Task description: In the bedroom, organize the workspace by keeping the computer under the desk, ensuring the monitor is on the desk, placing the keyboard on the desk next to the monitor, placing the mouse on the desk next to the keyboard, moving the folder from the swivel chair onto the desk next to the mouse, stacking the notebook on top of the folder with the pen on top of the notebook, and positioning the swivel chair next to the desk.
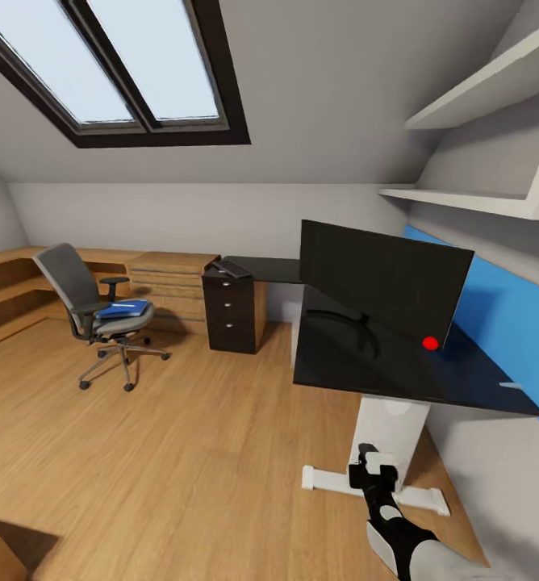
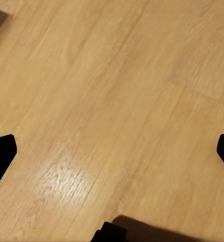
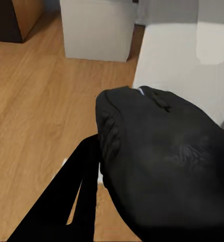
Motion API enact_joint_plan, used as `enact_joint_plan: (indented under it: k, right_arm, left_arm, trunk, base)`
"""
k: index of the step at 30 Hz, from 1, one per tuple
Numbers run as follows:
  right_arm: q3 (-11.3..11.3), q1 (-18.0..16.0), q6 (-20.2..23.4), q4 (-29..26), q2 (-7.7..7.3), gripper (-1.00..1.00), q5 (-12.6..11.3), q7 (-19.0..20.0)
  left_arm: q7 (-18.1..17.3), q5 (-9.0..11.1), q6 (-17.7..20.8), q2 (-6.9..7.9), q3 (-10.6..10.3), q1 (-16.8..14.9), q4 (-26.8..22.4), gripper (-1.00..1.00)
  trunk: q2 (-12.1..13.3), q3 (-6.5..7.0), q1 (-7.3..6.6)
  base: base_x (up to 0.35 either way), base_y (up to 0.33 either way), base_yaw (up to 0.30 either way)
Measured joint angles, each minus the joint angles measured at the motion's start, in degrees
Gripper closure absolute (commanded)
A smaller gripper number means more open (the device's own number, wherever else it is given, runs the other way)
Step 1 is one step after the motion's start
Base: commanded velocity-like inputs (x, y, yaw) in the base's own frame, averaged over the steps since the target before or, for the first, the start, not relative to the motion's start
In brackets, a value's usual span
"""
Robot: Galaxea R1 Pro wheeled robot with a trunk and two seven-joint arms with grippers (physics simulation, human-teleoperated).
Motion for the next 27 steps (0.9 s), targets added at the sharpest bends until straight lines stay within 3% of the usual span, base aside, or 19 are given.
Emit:
enact_joint_plan:
  k: [4, 9, 11, 18, 27]
  right_arm:
    - [-0.26, 1.41, -1.72, 3.12, 2.37, 1.00, -0.09, -0.01]
    - [-0.32, 2.85, -5.05, 6.64, 2.50, 1.00, -0.10, -0.04]
    - [-0.38, 5.26, -7.10, 7.17, 2.42, 1.00, -0.04, -0.02]
    - [-0.33, 6.21, -7.78, 7.35, 2.30, 1.00, -0.10, -0.13]
    - [-0.33, 6.22, -7.93, 7.40, 2.35, 1.00, -0.12, -0.19]
  left_arm:
    - [-0.13, -0.02, 0.07, -0.05, -0.05, 0.00, -0.01, -1.00]
    - [-0.14, -0.02, 0.15, 0.00, -0.06, 0.00, -0.01, -1.00]
    - [-0.15, 0.01, 0.25, 0.02, -0.04, 0.01, -0.01, -1.00]
    - [-0.14, 0.16, 0.54, 0.29, -0.01, 0.01, -0.01, -1.00]
    - [-0.24, 0.05, 0.62, 0.22, -0.19, 0.00, -0.02, -1.00]
  trunk:
    - [0.00, 0.00, -0.01]
    - [0.00, 0.00, -0.02]
    - [0.00, 0.00, -0.02]
    - [0.00, 0.00, -0.03]
    - [0.00, -0.03, -0.03]
  base:
    - [0.083, 0.327, 0.000]
    - [0.142, 0.321, 0.000]
    - [0.171, 0.313, 0.000]
    - [0.230, 0.272, 0.037]
    - [0.261, 0.239, 0.239]
